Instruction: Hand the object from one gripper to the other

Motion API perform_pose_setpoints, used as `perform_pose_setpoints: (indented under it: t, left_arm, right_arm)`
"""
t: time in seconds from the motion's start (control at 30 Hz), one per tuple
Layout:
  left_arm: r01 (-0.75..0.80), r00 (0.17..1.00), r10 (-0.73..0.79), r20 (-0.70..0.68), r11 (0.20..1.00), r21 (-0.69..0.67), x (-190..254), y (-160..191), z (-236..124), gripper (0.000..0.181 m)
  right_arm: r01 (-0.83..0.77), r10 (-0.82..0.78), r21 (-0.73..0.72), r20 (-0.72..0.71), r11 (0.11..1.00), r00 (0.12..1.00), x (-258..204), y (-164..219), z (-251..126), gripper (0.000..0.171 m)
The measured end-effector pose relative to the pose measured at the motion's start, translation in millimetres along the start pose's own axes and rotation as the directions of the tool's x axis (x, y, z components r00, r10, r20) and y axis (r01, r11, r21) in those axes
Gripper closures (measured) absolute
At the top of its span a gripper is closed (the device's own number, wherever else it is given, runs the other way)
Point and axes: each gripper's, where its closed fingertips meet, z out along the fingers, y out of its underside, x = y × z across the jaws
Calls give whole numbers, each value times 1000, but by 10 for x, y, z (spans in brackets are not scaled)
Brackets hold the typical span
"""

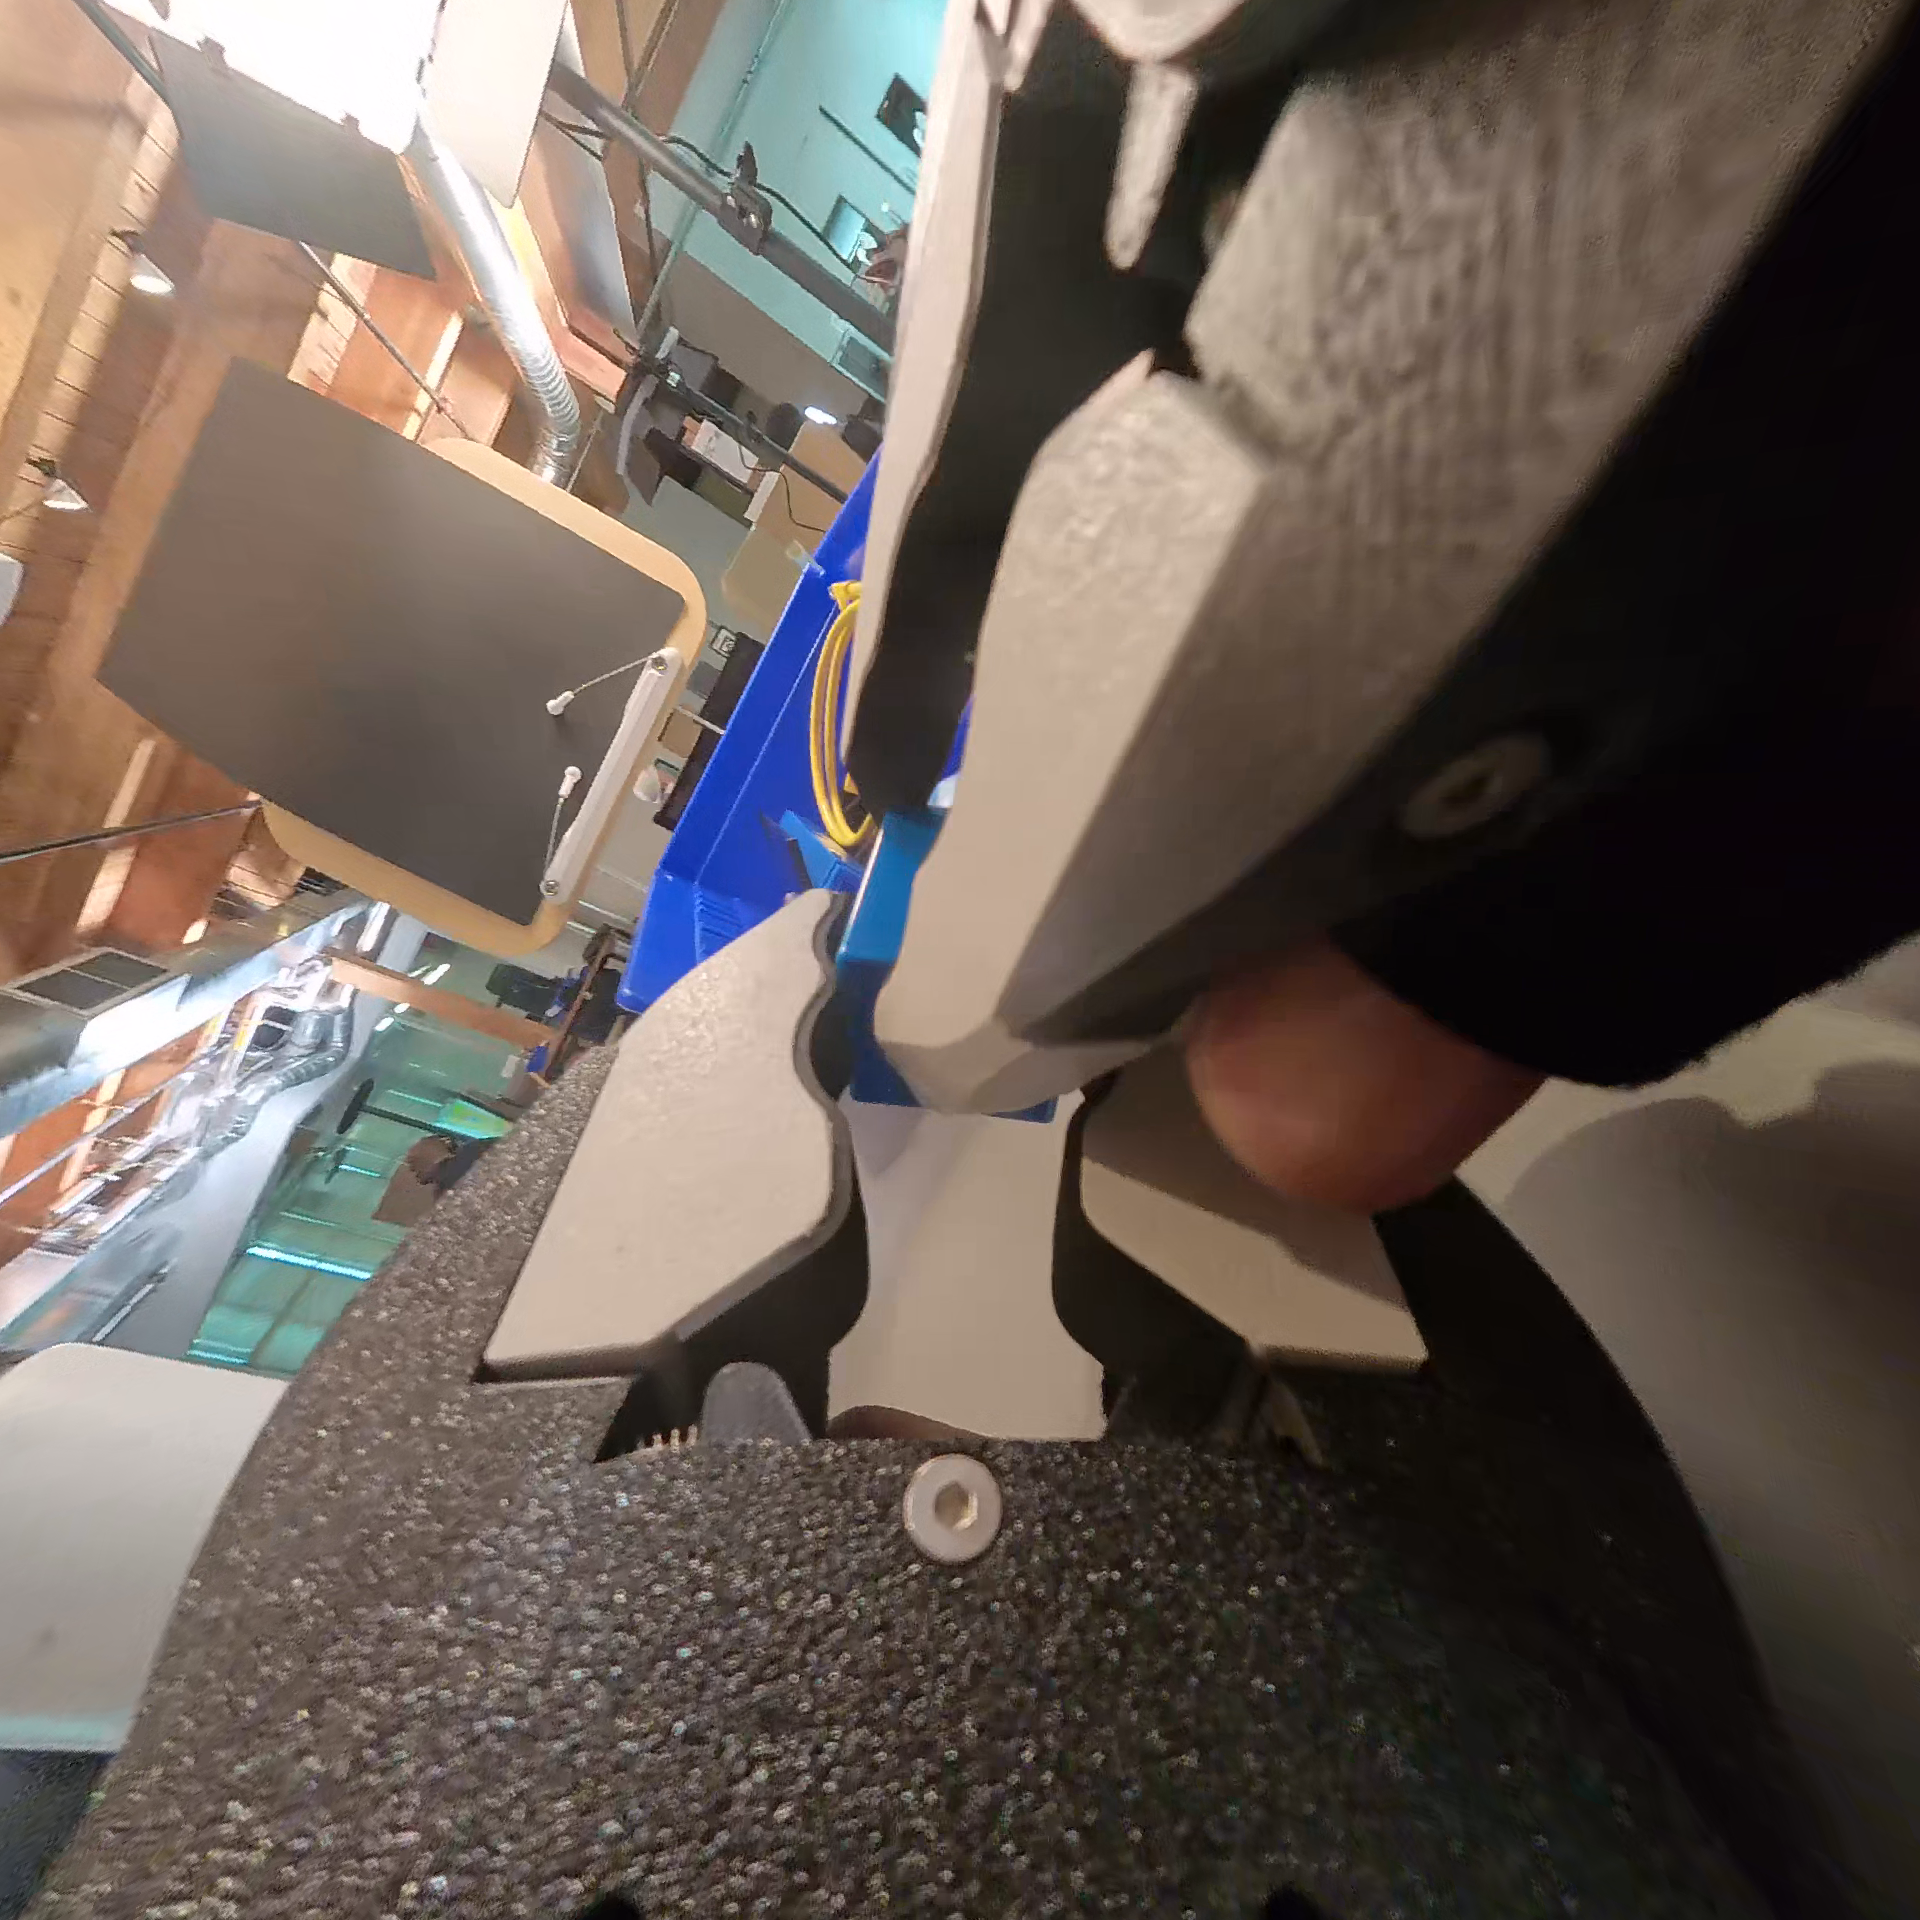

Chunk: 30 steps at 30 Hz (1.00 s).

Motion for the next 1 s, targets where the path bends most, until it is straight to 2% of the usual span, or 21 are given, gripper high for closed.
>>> perform_pose_setpoints:
  t: [0.3,0.43,0.5,0.57,0.7,0.87,1.0]
  left_arm:
    - [13,1000,-13,-11,1000,1,9,15,7,140]
    - [101,995,-101,-17,995,1,-54,56,17,134]
    - [171,985,-170,-33,985,22,-98,46,6,130]
    - [217,976,-215,-44,975,46,-138,27,-5,125]
    - [262,962,-252,-105,960,97,-123,-50,-29,117]
    - [251,957,-232,-172,963,97,-26,-74,-29,113]
    - [238,946,-200,-254,963,129,94,-156,-74,109]
  right_arm:
    - [-26,27,-11,17,1000,1000,9,19,-7,128]
    - [-117,117,3,43,993,992,122,30,-52,129]
    - [-211,208,28,88,977,974,191,10,-92,129]
    - [-341,329,47,176,939,928,229,-23,-136,130]
    - [-558,509,25,379,829,773,188,-85,-194,130]
    - [-653,577,-63,537,755,615,34,-132,-241,130]
    - [-672,582,-109,613,732,535,-87,-183,-285,131]
